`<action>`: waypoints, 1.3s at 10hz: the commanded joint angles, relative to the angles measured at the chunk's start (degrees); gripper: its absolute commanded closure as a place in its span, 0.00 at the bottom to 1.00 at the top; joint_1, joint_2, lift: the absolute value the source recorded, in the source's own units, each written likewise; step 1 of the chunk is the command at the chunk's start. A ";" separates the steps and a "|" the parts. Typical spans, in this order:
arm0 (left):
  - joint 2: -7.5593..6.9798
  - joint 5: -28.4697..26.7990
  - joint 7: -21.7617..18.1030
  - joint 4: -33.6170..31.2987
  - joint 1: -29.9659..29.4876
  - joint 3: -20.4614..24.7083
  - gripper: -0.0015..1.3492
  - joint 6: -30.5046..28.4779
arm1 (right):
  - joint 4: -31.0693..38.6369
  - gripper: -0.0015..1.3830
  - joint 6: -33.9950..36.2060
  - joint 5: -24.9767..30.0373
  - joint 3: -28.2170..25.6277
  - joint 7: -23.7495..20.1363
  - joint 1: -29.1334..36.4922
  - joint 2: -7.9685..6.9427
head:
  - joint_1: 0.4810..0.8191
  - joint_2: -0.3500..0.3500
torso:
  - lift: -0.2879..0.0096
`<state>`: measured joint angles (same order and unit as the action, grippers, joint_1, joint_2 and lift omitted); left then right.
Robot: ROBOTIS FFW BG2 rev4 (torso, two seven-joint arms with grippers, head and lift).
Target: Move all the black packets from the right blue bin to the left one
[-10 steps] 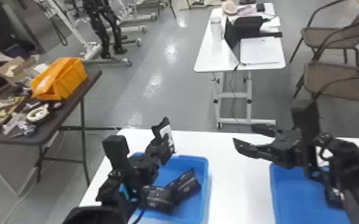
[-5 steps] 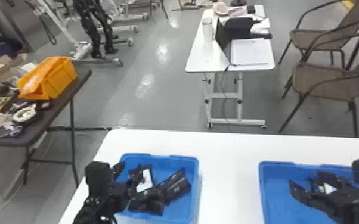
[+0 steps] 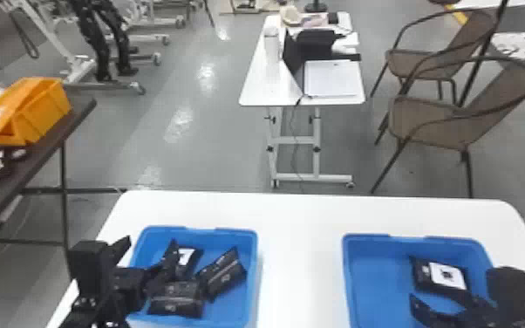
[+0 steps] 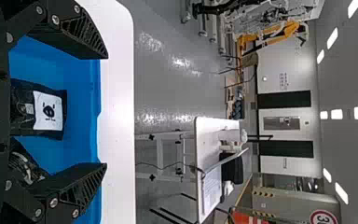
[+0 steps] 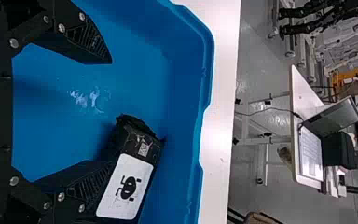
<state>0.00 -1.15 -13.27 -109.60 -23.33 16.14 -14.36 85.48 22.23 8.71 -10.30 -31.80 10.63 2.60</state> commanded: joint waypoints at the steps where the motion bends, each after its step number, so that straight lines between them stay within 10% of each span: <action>1: 0.15 0.89 0.00 0.00 0.13 0.03 0.16 0.47 | -4.97 0.21 -2.45 0.17 -0.77 1.13 -2.54 0.12 | 0.63 0.68 | 0.97; 8: 0.15 3.18 -0.09 0.52 -0.40 0.03 0.16 0.74 | -18.42 0.23 -9.83 0.17 -1.65 5.96 -9.93 1.00 | 0.63 0.61 | 0.97; 10: 0.15 4.32 -0.26 1.40 -0.58 0.03 0.16 1.00 | -20.53 0.67 -9.66 -2.56 -1.48 6.14 -10.72 1.71 | 0.63 0.60 | 0.97; 13: 0.15 5.55 -0.26 2.11 -0.84 0.29 0.16 1.79 | -18.77 0.92 -10.01 -6.42 -1.56 9.12 -8.26 0.83 | 0.63 0.60 | 0.97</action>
<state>0.00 4.31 -13.54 -107.56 -24.11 16.42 -12.71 66.38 12.38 3.14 -11.82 -22.77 1.93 3.57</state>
